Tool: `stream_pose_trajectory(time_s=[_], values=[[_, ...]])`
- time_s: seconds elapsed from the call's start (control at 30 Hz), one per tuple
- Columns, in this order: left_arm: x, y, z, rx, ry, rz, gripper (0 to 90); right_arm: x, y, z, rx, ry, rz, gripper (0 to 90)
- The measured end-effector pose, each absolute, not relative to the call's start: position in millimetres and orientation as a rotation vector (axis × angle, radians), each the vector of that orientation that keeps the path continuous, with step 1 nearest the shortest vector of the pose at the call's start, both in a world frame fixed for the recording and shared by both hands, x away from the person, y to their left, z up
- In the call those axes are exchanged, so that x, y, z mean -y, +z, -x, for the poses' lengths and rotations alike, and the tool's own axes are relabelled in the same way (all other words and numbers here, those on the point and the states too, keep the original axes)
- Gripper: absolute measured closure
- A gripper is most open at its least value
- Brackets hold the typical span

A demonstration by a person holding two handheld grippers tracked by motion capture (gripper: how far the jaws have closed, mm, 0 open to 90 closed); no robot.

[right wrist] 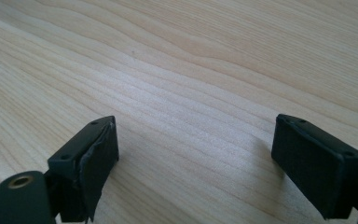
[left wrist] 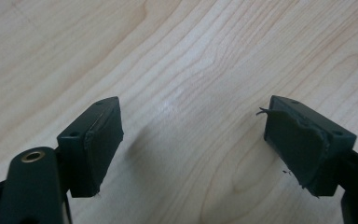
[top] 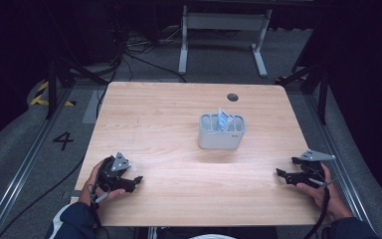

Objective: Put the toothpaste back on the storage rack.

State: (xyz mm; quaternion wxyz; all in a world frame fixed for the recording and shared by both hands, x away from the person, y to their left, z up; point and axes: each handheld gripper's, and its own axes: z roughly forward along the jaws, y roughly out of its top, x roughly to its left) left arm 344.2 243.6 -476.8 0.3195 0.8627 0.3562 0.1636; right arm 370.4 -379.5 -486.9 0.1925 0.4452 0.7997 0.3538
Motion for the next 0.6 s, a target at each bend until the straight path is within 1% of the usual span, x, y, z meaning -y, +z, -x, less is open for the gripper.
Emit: stream_pose_trajectory(time_s=[0.1, 0.13, 0.17, 0.6], values=[[-254, -481, -344, -0.963, 0.397, -2.230, 16.3, 380, -487, -370, -2.245, 0.993, -1.249, 14.8], [-256, -481, -343, -0.963, 0.406, -2.219, 15.5, 380, -487, -370, -2.245, 0.993, -1.249, 14.8], [-257, -482, -342, -0.985, 0.387, -2.207, 15.5, 380, -487, -370, -2.245, 0.993, -1.249, 14.8], [-261, -482, -340, -0.994, 0.390, -2.201, 15.1, 380, -487, -370, -2.255, 0.996, -1.236, 14.8]])
